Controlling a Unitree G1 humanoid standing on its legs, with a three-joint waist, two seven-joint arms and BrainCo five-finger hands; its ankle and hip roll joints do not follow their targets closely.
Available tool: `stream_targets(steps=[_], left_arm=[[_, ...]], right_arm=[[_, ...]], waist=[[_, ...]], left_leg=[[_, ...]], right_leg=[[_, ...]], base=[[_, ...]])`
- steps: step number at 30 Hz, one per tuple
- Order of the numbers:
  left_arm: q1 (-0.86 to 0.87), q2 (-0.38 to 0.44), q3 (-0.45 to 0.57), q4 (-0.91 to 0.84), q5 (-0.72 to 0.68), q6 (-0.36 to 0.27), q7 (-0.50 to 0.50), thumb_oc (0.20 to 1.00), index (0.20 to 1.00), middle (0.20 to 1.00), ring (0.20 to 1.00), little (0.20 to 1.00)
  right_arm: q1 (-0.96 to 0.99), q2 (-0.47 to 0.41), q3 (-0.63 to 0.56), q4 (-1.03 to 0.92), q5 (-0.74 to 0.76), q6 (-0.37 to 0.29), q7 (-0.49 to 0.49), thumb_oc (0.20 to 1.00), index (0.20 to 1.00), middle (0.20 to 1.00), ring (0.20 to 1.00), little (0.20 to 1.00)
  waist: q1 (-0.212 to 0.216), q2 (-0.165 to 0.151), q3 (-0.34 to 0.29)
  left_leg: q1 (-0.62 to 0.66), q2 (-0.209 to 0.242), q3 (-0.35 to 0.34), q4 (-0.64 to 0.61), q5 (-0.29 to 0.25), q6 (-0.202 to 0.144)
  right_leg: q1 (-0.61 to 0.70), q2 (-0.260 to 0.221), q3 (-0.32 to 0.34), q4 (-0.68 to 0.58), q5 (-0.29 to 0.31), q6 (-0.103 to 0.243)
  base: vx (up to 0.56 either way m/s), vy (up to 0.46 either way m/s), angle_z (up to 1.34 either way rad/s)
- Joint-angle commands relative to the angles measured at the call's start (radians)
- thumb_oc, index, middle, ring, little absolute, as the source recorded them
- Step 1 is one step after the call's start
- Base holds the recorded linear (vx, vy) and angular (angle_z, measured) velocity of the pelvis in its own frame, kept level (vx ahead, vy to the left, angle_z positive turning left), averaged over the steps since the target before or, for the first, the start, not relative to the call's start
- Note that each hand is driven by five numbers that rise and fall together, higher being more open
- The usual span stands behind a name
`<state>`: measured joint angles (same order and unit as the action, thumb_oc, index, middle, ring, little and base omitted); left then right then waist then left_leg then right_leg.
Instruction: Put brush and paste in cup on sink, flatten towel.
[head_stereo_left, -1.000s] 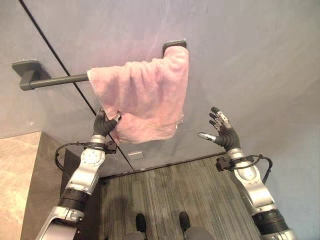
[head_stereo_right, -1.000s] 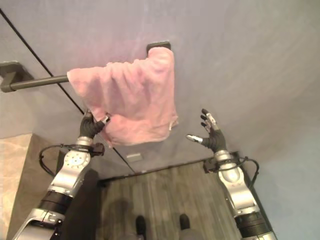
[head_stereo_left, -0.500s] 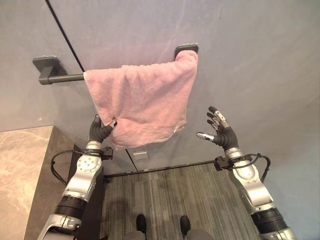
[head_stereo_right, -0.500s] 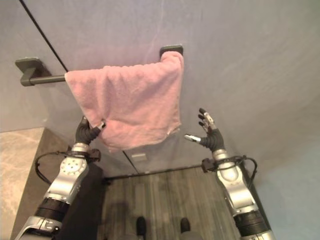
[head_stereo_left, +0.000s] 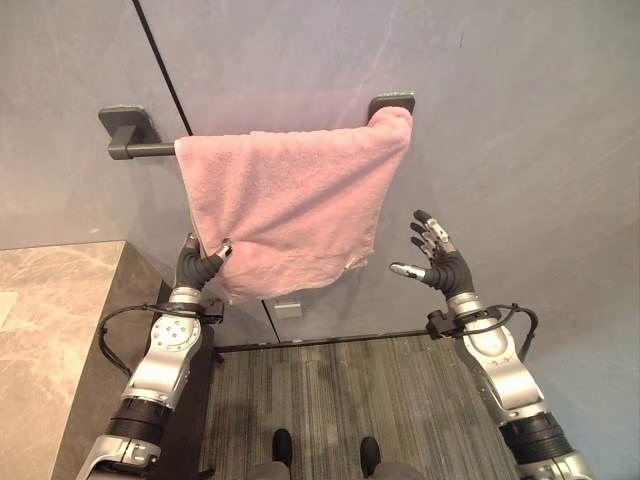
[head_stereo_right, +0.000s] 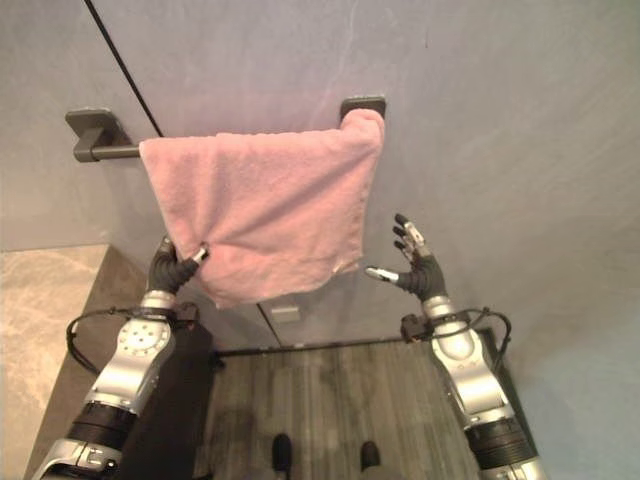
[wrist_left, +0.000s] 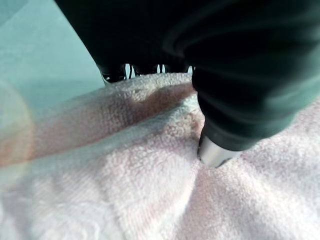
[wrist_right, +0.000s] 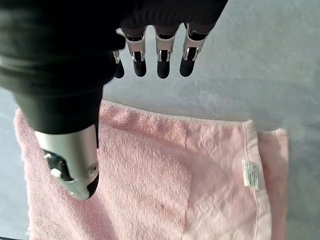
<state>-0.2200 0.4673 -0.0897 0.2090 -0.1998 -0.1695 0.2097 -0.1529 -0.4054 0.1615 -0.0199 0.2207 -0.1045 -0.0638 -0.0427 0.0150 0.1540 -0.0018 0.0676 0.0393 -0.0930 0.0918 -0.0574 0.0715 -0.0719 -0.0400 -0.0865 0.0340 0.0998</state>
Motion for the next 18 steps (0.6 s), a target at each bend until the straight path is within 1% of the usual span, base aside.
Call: stream_targets(steps=[1, 12, 18], left_arm=[[-0.039, 0.061, 0.043, 0.011, -0.040, -0.038, -0.002, 0.200, 0.200, 0.200, 0.200, 0.200], [-0.029, 0.061, 0.055, 0.012, -0.044, -0.038, 0.000, 0.200, 0.200, 0.200, 0.200, 0.200], [-0.020, 0.066, 0.064, 0.013, -0.048, -0.038, 0.003, 0.200, 0.200, 0.200, 0.200, 0.200]], right_arm=[[-0.045, 0.018, -0.009, 0.001, 0.003, -0.032, -0.004, 1.000, 1.000, 1.000, 1.000, 1.000], [-0.041, 0.017, -0.013, 0.004, 0.002, -0.031, -0.004, 1.000, 1.000, 1.000, 1.000, 1.000], [-0.044, 0.018, -0.014, 0.009, -0.003, -0.028, -0.008, 1.000, 1.000, 1.000, 1.000, 1.000]], waist=[[0.014, -0.040, -0.040], [0.019, -0.046, -0.045], [0.026, -0.055, -0.042]], left_leg=[[0.049, -0.014, 0.002, 0.033, -0.176, 0.010], [0.046, -0.019, 0.002, 0.034, -0.175, 0.012], [0.037, -0.023, -0.001, 0.039, -0.176, 0.015]], right_leg=[[-0.016, -0.069, -0.056, 0.000, -0.091, 0.066], [-0.017, -0.072, -0.064, 0.001, -0.090, 0.069], [-0.026, -0.075, -0.064, 0.006, -0.085, 0.072]], base=[[0.00, 0.000, 0.00], [0.00, 0.003, 0.00], [0.00, 0.011, 0.01]])
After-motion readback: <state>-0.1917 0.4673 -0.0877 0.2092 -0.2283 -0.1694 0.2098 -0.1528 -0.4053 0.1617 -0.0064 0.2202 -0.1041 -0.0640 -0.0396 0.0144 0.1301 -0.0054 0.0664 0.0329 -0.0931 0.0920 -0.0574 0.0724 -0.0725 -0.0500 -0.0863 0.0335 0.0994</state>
